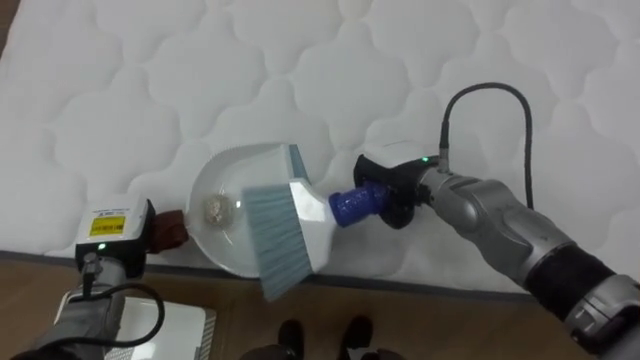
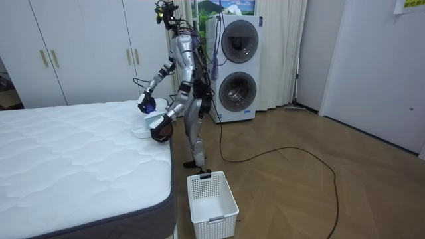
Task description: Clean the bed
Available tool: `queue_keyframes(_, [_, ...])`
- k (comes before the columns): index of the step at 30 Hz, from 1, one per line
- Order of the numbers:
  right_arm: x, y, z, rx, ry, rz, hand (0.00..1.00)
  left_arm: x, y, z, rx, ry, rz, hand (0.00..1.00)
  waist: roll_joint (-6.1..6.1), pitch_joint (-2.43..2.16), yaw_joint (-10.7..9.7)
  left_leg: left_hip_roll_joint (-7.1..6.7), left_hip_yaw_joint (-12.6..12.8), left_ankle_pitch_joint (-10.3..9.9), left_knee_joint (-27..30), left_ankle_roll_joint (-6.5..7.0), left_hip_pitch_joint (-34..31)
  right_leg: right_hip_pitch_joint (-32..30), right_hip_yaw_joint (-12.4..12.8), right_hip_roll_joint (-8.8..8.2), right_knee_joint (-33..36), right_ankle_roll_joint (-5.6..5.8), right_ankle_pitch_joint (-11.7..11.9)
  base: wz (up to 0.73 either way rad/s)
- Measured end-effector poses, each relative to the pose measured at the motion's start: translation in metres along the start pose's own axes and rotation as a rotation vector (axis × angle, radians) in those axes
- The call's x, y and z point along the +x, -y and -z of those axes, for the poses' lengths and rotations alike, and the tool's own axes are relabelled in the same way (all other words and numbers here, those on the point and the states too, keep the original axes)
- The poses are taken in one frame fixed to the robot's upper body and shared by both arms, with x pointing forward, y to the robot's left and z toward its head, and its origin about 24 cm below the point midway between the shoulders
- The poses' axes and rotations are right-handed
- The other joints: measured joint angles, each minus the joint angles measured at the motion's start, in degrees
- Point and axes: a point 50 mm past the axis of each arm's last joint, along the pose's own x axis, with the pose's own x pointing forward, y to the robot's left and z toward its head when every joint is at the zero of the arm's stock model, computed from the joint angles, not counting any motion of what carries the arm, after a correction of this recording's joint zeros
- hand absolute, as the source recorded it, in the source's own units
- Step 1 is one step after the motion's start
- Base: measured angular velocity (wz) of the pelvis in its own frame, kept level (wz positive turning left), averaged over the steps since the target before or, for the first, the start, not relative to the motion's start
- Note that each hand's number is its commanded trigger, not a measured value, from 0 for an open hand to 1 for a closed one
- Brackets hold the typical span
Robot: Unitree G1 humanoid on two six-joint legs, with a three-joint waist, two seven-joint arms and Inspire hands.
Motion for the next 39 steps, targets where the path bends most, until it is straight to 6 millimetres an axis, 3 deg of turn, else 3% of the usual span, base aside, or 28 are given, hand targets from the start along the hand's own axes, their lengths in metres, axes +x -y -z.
queue_keyframes(19, [-0.004, -0.011, 0.007, 0.072, 0.005, 0.037, 1.0, 0.0, 0.001, -0.001, -0.027, 0.01, 0.013, 1.0, -0.05, -0.01, -0.6, -0.17, -0.5, 0.0, 0.4, 0.02, 0.5, 0.9, -0.3, -0.23, 0.0, 0.32, -0.2, 0.01])
queue_keyframes(26, [-0.019, -0.031, 0.043, 0.266, -0.139, 0.092, 1.0, -0.003, 0.005, -0.001, -0.028, 0.009, 0.029, 1.0, 0.04, 0.03, -1.7, -0.58, -1.5, 0.0, -1.0, 0.06, 3.6, 4.2, -0.8, -0.21, -1.1, 0.8, -0.5, 0.06])
queue_keyframes(30, [-0.032, -0.023, 0.067, 0.33, -0.211, 0.205, 0.99, -0.002, 0.001, 0.004, -0.054, -0.018, -0.012, 1.0, 0.14, 0.01, -3.2, -0.71, -1.6, 0.0, -1.1, 0.08, 4.3, 4.9, -0.6, -0.26, -1.0, 0.95, -0.6, -0.01])
queue_keyframes(33, [-0.049, -0.025, 0.088, 0.446, -0.29, 0.325, 0.58, -0.003, -0.004, 0.005, -0.079, -0.028, -0.069, 1.0, 0.59, -0.2, -3.8, -0.66, -1.7, -0.1, -1.6, 0.16, 5.8, 6.6, -0.7, -0.06, -1.9, 1.16, -0.6, 0.02])
queue_keyframes(34, [-0.052, -0.027, 0.092, 0.477, -0.308, 0.344, 0.54, -0.004, -0.004, 0.006, -0.082, -0.029, -0.082, 1.0, 0.8, -0.28, -3.9, -0.68, -1.7, -0.2, -2.0, 0.21, 6.5, 7.1, -0.7, -0.06, -2.1, 1.2, -0.6, 0.0])
queue_keyframes(35, [-0.061, -0.033, 0.1, 0.53, -0.345, 0.373, 0.0, -0.009, -0.002, 0.006, -0.091, -0.03, -0.1, 1.0, 1.46, -0.45, -4.4, -0.71, -1.7, -0.3, -2.1, 0.34, 7.5, 8.1, -0.6, -0.03, -2.2, 1.46, -0.8, 0.0])
queue_keyframes(39, [-0.085, -0.055, 0.121, 0.643, -0.463, 0.419, 0.0, -0.025, 0.003, 0.005, -0.114, -0.013, -0.126, 1.0, 3.55, -1.55, -5.9, -0.99, -1.2, -0.5, -4.4, 0.44, 12.5, 12.3, 0.0, 0.13, -3.2, 2.07, -1.2, -0.05])
